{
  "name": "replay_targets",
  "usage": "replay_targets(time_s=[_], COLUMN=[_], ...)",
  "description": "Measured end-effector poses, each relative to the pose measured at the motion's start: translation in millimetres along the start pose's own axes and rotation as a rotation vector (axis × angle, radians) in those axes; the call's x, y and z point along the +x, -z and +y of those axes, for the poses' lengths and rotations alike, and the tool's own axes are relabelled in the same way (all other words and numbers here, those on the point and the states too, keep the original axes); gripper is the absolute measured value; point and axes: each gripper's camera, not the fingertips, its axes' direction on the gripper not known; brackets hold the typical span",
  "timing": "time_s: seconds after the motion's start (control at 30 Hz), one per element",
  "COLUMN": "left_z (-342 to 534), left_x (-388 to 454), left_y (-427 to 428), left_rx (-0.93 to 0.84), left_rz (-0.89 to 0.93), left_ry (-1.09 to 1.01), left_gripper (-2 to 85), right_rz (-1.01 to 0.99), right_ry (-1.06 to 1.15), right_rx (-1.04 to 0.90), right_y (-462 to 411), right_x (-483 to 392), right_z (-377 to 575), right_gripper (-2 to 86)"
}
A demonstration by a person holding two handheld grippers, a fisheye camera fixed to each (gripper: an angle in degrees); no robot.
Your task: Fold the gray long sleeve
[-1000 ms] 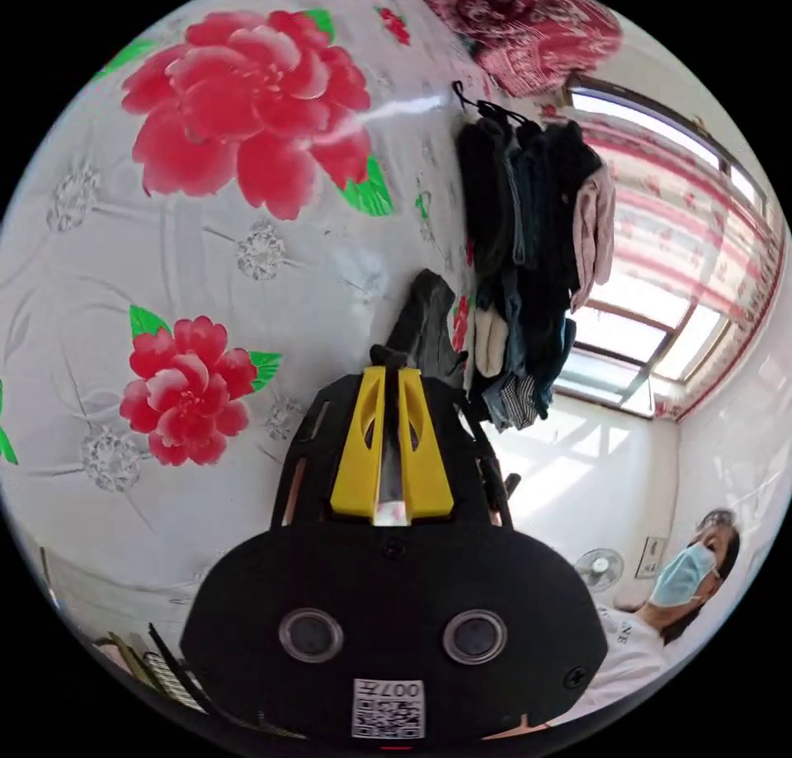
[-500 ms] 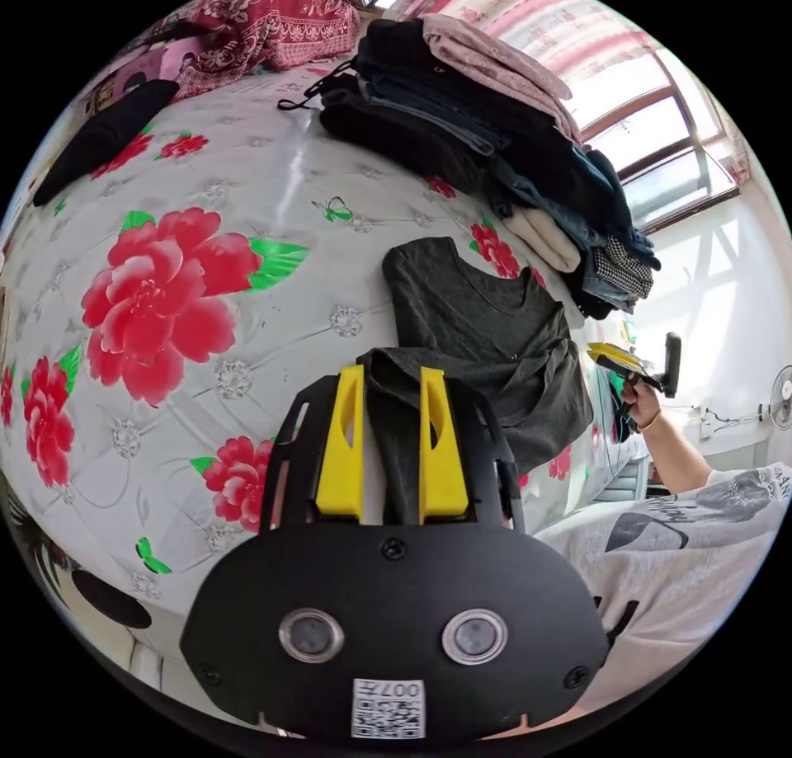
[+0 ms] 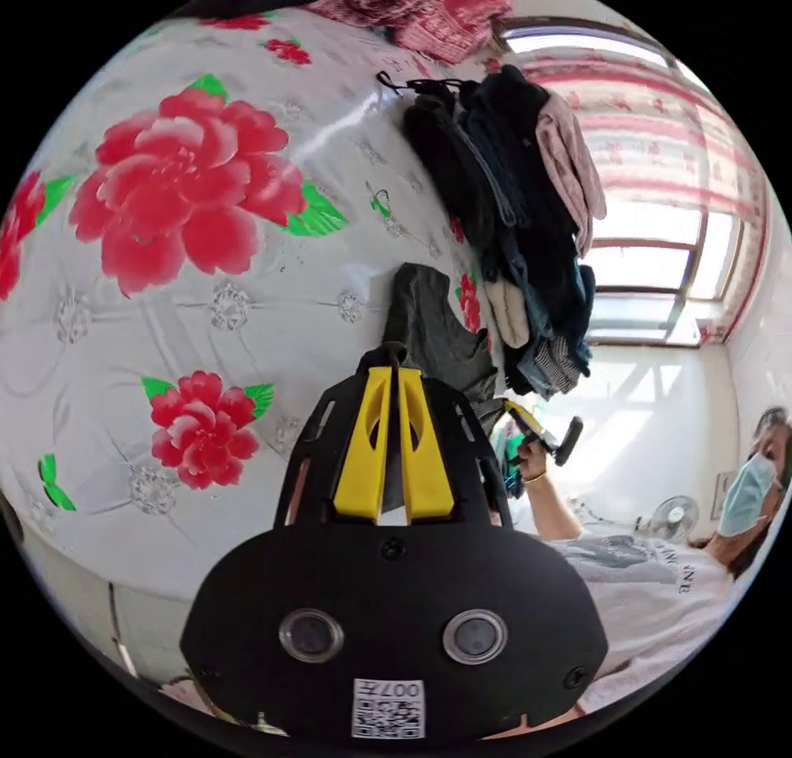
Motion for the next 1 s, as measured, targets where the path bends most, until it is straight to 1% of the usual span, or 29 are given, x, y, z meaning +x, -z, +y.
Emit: replay_targets(time_s=[0.03,0.1,0.17,0.23,0.33,0.43,0.5,0.6,0.67,0.73,0.8,0.9,0.93,1.0], left_z=[0.7,1.8,-3.8,-9.9,-7.8,15.1,44.5,83.8,101.6,113.0,120.1,116.3,116.3,123.3], left_x=[-7.2,-34.1,-40.4,-36.3,-14.9,-5.0,-4.1,-3.4,-3.4,-4.3,-1.3,3.3,6.1,20.7], left_y=[1.1,-1.1,-12.3,-24.0,-22.3,-2.7,13.0,16.3,5.9,-10.0,-17.4,-20.4,-17.2,11.7], left_rx=[0.015,0.102,0.134,0.117,0.135,0.132,0.103,0.034,-0.024,-0.079,-0.042,-0.088,-0.089,-0.037], left_rz=[0.03,0.114,0.12,0.045,-0.004,-0.095,-0.171,-0.232,-0.239,-0.236,-0.285,-0.271,-0.265,-0.197], left_ry=[0.046,0.231,0.264,0.263,0.15,0.056,0.005,-0.041,-0.056,-0.06,-0.071,-0.106,-0.126,-0.212], left_gripper=[-0.8,-0.4,0.6,2.4,5.7,8.2,8.9,10.3,10.7,10.2,4.4,0.0,-0.2,-0.7], right_rz=[-0.005,-0.006,-0.056,-0.1,-0.126,-0.186,-0.255,-0.315,-0.35,-0.392,-0.409,-0.368,-0.353,-0.353], right_ry=[-0.019,-0.097,-0.153,-0.247,-0.286,-0.333,-0.391,-0.488,-0.529,-0.543,-0.518,-0.481,-0.472,-0.415], right_rx=[0.014,0.032,-0.006,-0.088,-0.034,0.007,0.002,-0.025,-0.038,-0.059,-0.087,-0.132,-0.123,0.01], right_y=[2.5,1.4,-12.9,-29.9,-19.5,2.4,13.4,15.7,11.0,1.9,-13.9,-21.3,-17.3,19.1], right_x=[3.8,19.3,31.7,44.5,54.1,70.1,84.5,94.7,94.3,90.0,81.1,74.9,74.8,75.7], right_z=[0.8,-0.8,-5.0,-6.6,9.7,48.4,91.5,146.5,171.7,185.7,189.4,180.4,178.2,176.6], right_gripper=[0.0,0.0,0.2,0.4,1.3,2.2,2.8,3.6,4.0,4.0,2.8,0.8,0.6,0.1])
